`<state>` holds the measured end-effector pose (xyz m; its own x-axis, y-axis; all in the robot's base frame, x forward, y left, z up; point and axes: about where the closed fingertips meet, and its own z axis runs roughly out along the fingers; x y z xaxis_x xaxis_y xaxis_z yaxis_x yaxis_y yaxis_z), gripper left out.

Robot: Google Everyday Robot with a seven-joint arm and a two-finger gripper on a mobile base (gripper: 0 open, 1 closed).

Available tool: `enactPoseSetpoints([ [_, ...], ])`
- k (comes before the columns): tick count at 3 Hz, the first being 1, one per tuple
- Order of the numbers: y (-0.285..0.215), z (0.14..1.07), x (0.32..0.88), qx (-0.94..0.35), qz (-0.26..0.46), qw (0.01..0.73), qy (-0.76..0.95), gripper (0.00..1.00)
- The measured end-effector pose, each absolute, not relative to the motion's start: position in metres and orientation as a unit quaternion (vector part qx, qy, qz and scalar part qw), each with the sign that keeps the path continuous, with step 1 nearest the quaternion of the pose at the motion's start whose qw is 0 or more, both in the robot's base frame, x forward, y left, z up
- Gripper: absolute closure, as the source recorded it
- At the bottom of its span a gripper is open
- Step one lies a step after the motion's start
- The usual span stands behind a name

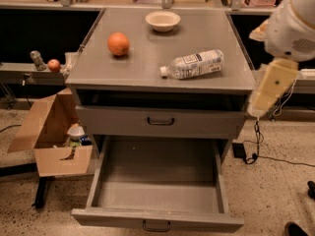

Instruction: Place blue plastic bottle into middle drawer

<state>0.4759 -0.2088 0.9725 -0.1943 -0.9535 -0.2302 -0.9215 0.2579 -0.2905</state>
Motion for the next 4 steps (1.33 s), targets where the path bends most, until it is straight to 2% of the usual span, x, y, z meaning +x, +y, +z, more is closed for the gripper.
enactPoseSetpoints([
  [2,-0.191,0.943,0.589,-0.606,-0.003,0.223,0.763,0.0],
  [4,-0.173,0.913,0.667,-0.569,0.088,0.259,0.775,0.0],
])
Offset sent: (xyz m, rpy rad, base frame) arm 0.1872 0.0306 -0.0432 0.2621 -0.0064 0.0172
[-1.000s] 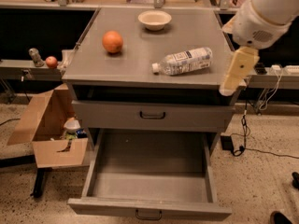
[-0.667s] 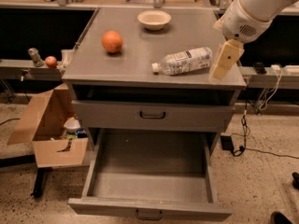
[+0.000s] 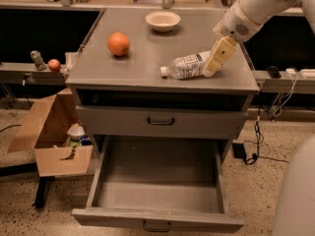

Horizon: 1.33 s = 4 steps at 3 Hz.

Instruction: Place blue plastic bottle into middle drawer

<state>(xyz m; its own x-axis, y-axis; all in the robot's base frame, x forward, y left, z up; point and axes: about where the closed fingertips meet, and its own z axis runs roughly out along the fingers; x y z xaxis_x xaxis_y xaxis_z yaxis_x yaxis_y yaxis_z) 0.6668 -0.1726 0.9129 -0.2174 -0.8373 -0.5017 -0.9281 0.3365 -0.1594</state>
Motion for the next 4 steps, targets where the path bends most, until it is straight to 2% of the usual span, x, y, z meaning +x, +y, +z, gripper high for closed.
enactPoseSetpoints([
  [3,-0.142,0.852,0.707,-0.564,0.13,0.214,0.787,0.0],
  [4,-0.14,0.836,0.707,-0.57,0.126,0.197,0.787,0.18],
])
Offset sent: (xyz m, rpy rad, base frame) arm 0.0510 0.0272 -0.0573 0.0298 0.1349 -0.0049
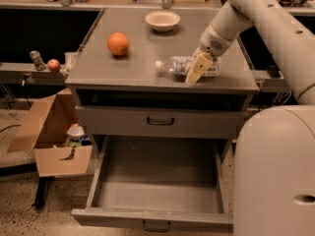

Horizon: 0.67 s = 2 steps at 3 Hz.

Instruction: Place blue plastic bottle into middle drawer

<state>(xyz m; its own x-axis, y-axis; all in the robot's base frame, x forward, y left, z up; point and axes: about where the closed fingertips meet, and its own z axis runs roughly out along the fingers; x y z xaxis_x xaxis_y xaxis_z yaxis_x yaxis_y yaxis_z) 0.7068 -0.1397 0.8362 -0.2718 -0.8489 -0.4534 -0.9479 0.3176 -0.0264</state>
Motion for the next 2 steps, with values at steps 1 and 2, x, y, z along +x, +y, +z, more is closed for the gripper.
enactPoseSetpoints([
  [1,-0.131,0.842,0.701,-0.589,0.12,0.211,0.771,0.49],
  [2,-0.116,0.877,0.682,-0.611,0.111,0.255,0.741,0.72],
])
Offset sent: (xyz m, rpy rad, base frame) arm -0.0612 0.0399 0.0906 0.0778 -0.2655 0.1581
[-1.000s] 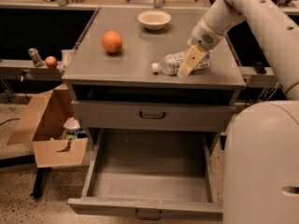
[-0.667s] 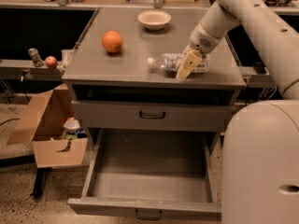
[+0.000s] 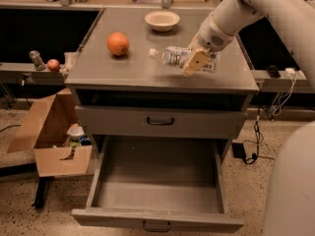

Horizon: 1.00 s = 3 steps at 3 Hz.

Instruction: Place blue plastic bottle into middle drawer

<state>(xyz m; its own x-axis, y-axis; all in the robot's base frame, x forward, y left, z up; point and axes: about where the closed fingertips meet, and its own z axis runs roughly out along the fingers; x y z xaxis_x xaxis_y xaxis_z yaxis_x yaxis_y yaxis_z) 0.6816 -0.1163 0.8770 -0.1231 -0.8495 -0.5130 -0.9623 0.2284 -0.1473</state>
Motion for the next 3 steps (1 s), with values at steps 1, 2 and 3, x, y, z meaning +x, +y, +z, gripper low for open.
enactPoseSetpoints([
  [1,-0.099,0.928,0.635,-0.627,0.098,0.31,0.708,0.96],
  [2,-0.086,0.929,0.609,-0.64,0.096,0.299,0.702,1.0],
  [3,-0.089,0.92,0.61,-0.64,0.098,0.293,0.704,1.0],
])
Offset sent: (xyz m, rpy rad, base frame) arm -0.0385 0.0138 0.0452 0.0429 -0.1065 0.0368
